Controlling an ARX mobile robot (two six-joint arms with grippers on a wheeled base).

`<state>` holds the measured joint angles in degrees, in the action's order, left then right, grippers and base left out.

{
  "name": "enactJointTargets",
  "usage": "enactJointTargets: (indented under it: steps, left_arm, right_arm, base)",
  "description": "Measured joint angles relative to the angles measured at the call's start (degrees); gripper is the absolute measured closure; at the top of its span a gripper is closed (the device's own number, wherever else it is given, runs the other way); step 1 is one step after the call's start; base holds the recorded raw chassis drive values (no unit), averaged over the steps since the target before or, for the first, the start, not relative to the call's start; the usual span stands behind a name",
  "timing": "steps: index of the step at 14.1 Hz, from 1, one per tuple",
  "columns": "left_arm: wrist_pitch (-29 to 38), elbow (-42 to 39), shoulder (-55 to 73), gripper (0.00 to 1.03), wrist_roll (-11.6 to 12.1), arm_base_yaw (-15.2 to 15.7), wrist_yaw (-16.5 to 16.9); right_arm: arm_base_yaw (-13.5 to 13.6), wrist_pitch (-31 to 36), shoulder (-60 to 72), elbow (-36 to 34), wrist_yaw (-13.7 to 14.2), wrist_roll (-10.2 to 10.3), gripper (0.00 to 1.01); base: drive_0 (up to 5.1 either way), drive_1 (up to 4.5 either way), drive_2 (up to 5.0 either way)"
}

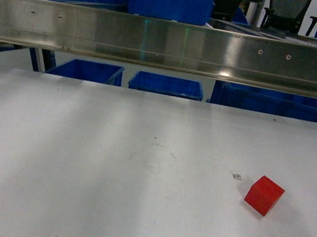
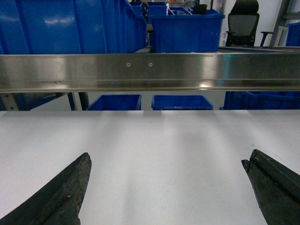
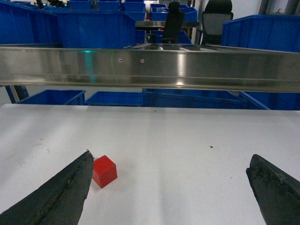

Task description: Place magnetic block on left shelf second layer

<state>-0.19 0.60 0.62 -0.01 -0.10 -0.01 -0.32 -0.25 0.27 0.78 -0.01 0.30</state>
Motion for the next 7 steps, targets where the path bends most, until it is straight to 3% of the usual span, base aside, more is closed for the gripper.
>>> enactJointTargets:
  steps: [7]
  left_arm:
    - [0.00, 0.00, 0.00, 0.05, 0.00, -0.02, 0.00]
  right_arm:
    - [0.00, 0.02, 0.00, 0.00, 0.00, 0.00, 0.03]
  base:
    - [0.0, 0.00, 0.0]
